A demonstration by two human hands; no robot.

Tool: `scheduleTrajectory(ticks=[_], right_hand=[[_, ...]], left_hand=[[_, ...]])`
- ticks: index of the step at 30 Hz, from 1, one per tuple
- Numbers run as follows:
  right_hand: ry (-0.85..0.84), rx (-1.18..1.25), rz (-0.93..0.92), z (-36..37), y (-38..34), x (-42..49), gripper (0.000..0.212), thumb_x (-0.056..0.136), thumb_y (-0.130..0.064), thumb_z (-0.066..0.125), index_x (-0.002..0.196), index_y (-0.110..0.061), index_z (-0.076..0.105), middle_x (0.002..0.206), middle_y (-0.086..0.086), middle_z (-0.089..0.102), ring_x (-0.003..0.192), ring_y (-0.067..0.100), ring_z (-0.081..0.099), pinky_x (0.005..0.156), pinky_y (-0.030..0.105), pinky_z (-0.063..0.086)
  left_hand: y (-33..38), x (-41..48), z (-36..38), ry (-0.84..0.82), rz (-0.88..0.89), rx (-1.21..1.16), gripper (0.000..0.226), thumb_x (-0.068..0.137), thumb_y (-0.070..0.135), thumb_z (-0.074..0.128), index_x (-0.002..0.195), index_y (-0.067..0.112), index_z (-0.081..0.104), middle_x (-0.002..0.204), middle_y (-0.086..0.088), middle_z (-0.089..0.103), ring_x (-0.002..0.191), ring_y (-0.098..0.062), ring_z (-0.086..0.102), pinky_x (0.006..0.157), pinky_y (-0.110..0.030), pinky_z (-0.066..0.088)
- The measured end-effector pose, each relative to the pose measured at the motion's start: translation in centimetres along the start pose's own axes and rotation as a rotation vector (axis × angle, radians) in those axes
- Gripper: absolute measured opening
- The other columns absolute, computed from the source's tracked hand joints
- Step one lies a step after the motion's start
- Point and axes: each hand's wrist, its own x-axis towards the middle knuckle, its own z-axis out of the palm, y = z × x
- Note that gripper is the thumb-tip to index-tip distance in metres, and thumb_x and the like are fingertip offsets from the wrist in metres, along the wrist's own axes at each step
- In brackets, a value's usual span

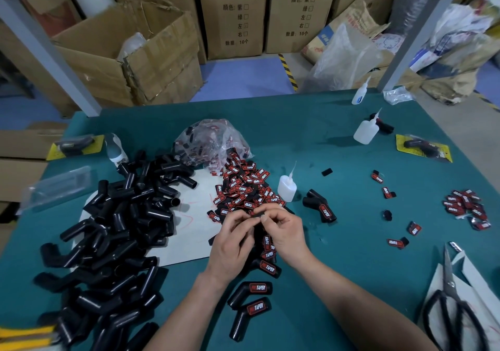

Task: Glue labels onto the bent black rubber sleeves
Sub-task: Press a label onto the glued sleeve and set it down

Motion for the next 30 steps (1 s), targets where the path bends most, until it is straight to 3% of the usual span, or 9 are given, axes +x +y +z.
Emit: scheduleTrajectory(ticks=[5,9,13,20,25,30], right_hand=[[0.025,-0.009,0.021,0.13,0.19,-0.14,0.014,0.087,-0.004,0.063,0.077,0.003,0.071,0.096,-0.003,0.074,0.094,0.01,0.067,0.088,0.023,0.05],[0.019,0.024,0.014,0.12,0.01,-0.36,0.015,0.089,-0.004,0.063,0.077,-0.004,0.073,0.1,0.003,0.075,0.098,0.014,0.068,0.089,0.023,0.051],[0.008,0.013,0.021,0.03,0.0,-0.25,0.021,0.089,0.0,0.063,0.077,-0.013,0.075,0.098,-0.002,0.075,0.096,0.009,0.068,0.087,0.02,0.05],[0.048,0.039,0.049,0.27,0.25,-0.19,0.029,0.082,-0.006,0.061,0.064,-0.026,0.072,0.094,-0.003,0.075,0.092,0.008,0.067,0.086,0.019,0.049],[-0.009,0.072,0.068,0.18,0.32,-0.1,0.019,0.083,-0.015,0.067,0.069,-0.023,0.076,0.098,-0.001,0.075,0.095,0.011,0.068,0.089,0.023,0.05],[-0.043,0.028,0.031,0.17,0.31,-0.26,0.022,0.081,-0.024,0.066,0.062,-0.014,0.065,0.097,0.0,0.072,0.095,0.014,0.067,0.09,0.024,0.049]], left_hand=[[-0.08,-0.22,0.28,-0.009,0.026,0.006,0.028,0.098,0.007,0.055,0.124,0.012,0.066,0.122,-0.001,0.051,0.112,-0.007,0.057,0.099,-0.019,0.048],[-0.25,-0.22,0.23,0.01,0.044,0.031,0.028,0.098,0.008,0.055,0.124,0.015,0.064,0.124,-0.001,0.052,0.116,-0.009,0.056,0.102,-0.018,0.046],[-0.38,-0.26,0.32,0.026,0.064,0.027,0.024,0.098,0.008,0.057,0.121,0.013,0.063,0.123,-0.002,0.055,0.118,-0.006,0.054,0.103,-0.019,0.046],[-0.54,-0.57,0.62,0.061,0.044,-0.023,0.018,0.096,0.012,0.063,0.114,0.014,0.061,0.124,0.0,0.058,0.12,-0.008,0.058,0.105,-0.022,0.047],[-0.47,-0.4,0.58,0.1,0.087,-0.009,0.023,0.095,0.01,0.067,0.118,0.012,0.065,0.123,-0.001,0.06,0.117,-0.012,0.061,0.106,-0.024,0.047],[-0.23,-0.47,0.5,0.108,0.033,-0.083,0.022,0.095,0.011,0.068,0.117,0.013,0.068,0.124,0.004,0.064,0.118,-0.012,0.064,0.105,-0.026,0.049]])
